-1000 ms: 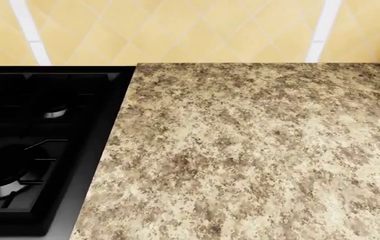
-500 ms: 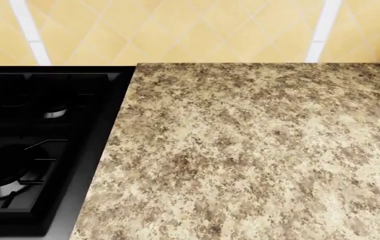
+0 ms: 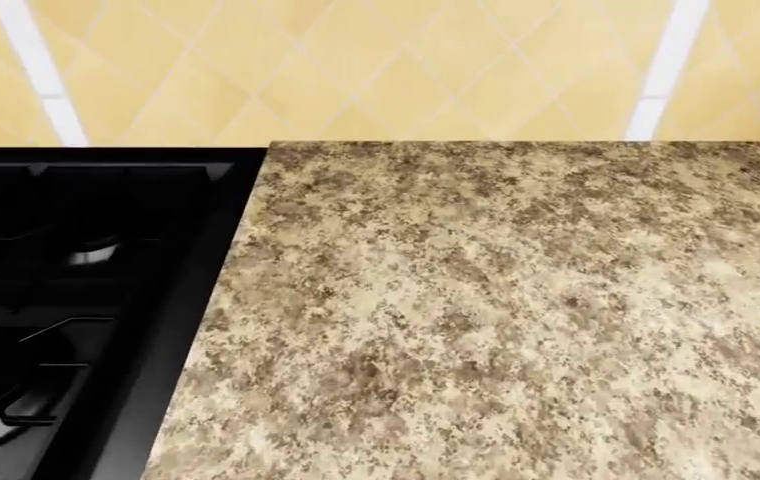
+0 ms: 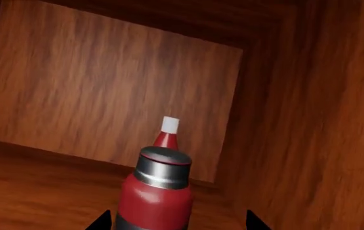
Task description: Pick and place the shaker into the drawer. Then close the cabinet.
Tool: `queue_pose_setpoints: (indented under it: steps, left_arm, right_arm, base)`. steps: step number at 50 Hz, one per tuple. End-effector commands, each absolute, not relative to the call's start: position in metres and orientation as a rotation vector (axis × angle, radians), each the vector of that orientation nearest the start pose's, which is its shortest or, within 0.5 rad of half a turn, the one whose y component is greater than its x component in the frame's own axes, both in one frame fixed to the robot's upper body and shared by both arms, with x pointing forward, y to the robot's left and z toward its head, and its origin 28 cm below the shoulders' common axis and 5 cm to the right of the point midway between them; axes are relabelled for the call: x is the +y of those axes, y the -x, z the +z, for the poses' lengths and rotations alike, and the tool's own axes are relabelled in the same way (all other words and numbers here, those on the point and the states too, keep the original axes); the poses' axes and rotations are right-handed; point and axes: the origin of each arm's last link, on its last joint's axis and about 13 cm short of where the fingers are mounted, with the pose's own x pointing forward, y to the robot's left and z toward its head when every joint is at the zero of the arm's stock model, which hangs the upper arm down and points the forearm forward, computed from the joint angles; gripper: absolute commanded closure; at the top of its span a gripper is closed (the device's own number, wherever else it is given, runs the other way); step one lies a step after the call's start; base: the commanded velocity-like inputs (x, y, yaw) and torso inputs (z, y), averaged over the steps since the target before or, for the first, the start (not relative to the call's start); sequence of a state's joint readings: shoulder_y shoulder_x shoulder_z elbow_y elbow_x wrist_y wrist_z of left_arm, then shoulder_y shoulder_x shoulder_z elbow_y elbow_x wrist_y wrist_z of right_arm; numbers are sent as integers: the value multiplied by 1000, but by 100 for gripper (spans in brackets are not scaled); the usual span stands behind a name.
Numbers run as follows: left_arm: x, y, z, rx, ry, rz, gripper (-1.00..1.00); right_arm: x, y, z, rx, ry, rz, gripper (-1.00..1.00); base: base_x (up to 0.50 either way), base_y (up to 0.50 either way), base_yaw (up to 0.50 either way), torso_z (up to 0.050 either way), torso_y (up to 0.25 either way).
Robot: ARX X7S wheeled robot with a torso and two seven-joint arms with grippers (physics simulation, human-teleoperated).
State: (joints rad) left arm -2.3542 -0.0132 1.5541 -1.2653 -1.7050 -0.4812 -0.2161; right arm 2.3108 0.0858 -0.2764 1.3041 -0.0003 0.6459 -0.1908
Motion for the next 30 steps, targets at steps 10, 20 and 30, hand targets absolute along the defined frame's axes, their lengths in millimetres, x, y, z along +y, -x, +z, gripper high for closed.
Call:
queue_pose_setpoints:
  steps: [10, 20, 30]
  left_arm:
    - [167, -358, 514, -338, -82, -90, 100]
    - [168, -354, 526, -444, -87, -70, 100]
    - [168, -334, 562, -700, 9, 49, 100]
  right_arm:
    - [-138, -326, 553, -329, 217, -15, -100]
    - [-138, -327, 551, -322, 213, -16, -100]
    - [-141, -330, 547, -305, 207, -32, -100]
  base:
    - [50, 0, 0, 0, -12]
    - [0, 0, 0, 0, -5]
    - [0, 0, 0, 0, 0]
